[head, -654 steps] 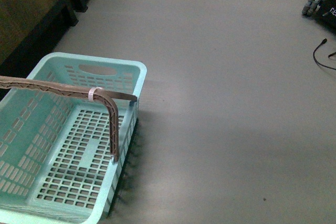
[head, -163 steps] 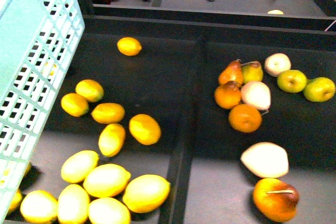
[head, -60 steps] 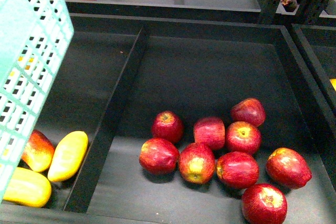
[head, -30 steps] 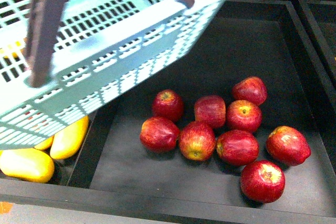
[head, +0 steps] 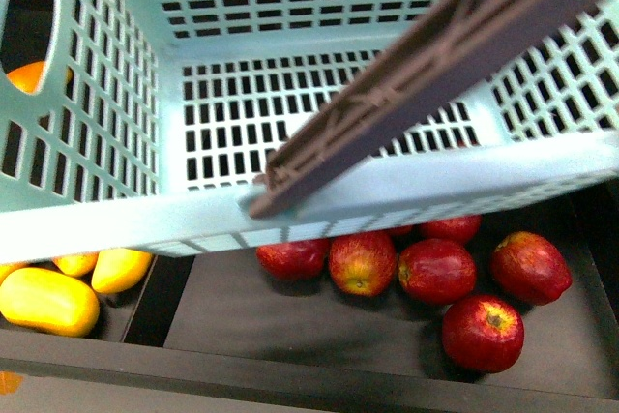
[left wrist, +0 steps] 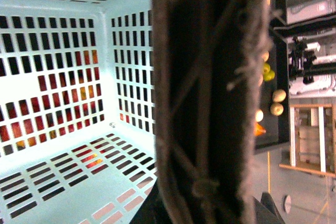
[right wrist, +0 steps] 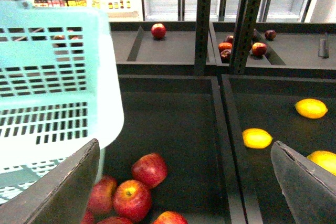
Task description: Pick lemon and mango into basket
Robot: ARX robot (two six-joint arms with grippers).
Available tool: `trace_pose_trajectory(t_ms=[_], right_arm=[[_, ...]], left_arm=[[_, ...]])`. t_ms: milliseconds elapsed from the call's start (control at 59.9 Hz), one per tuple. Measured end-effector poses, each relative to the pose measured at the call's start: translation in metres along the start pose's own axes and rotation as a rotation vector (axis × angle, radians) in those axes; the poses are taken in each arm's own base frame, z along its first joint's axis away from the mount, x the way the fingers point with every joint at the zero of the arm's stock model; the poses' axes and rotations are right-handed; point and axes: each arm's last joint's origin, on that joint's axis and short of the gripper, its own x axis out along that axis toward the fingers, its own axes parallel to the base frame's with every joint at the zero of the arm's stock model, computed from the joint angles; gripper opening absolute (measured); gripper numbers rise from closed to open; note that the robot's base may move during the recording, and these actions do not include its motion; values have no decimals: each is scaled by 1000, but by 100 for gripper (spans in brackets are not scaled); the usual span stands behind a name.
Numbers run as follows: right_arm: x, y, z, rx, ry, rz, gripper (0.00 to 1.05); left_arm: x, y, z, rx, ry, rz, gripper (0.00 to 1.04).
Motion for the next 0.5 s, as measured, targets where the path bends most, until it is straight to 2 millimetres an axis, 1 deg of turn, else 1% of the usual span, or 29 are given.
trace_pose_trajectory(t_ms=[134,351,501], right_arm=[[0,0,0,0,0,0,96],[0,0,0,0,0,0,96],[0,0,0,0,0,0,96]], left_arm=[[1,-2,-4,-1,21,-8,5],[-1,2,2,2,-21,26,5],[0,2,1,5,-16,22,5]])
